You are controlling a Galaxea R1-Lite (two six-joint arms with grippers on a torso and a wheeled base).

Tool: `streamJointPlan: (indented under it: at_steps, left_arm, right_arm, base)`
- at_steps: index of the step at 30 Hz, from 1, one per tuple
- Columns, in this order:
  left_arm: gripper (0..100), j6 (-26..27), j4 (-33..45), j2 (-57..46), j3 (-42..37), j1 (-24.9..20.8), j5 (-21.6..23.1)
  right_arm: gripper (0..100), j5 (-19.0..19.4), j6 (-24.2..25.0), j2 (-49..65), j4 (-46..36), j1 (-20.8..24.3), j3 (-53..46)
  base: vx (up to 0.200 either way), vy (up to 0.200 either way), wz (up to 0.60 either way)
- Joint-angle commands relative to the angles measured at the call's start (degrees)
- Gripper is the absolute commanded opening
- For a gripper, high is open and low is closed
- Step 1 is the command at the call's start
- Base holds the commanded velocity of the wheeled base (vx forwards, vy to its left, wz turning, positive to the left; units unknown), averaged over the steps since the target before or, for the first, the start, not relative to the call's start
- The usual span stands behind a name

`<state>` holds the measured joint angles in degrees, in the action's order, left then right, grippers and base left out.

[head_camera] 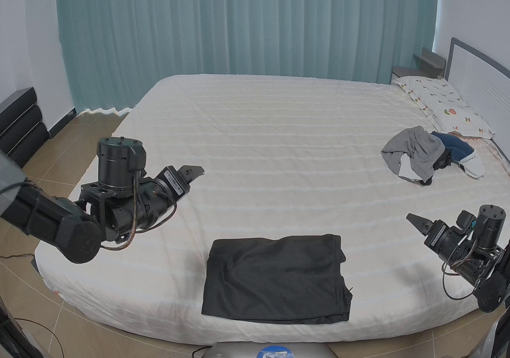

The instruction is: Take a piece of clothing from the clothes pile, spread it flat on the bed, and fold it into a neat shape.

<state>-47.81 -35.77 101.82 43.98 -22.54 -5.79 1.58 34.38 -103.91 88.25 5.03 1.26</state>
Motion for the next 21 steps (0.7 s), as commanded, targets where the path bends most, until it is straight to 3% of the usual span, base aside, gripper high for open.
streamJointPlan:
  at_steps: [1, 6, 9, 11, 16, 20, 21]
  left_arm:
    - [100, 4.4, 1.4, -11.1, -4.1, 3.4, -0.9]
    - [100, 9.1, 1.5, -18.2, -7.7, 4.4, -3.2]
    - [100, 15.5, 1.1, -25.8, -11.9, 5.5, -9.4]
    - [100, 16.7, 1.0, -28.3, -13.0, 5.7, -10.2]
    - [100, 22.3, 1.7, -40.3, -18.6, 5.8, -11.0]
    - [100, 28.7, 1.7, -47.6, -24.0, 6.6, -14.1]
    - [100, 28.8, 1.7, -47.9, -24.2, 6.6, -14.2]
  right_arm:
    - [100, -2.4, -5.4, 11.7, -2.6, -0.3, -1.3]
    - [100, -2.6, -9.0, 18.6, -7.0, -0.2, -1.3]
    - [100, -2.6, -11.6, 27.9, -14.2, -0.3, -1.2]
    - [100, -2.6, -12.5, 30.6, -16.3, -0.3, -1.3]
    - [100, -2.6, -17.9, 46.5, -28.7, -0.3, 0.4]
    - [100, -2.6, -19.8, 58.9, -44.0, -0.4, 3.0]
    - [100, -2.5, -19.9, 59.4, -44.7, -0.4, 3.1]
  base:
    - [0.0, 0.0, 0.0]
    - [0.0, 0.0, 0.0]
    - [0.0, 0.0, 0.0]
    - [0.0, 0.0, 0.0]
    - [0.0, 0.0, 0.0]
    - [0.0, 0.0, 0.0]
    - [0.0, 0.0, 0.0]
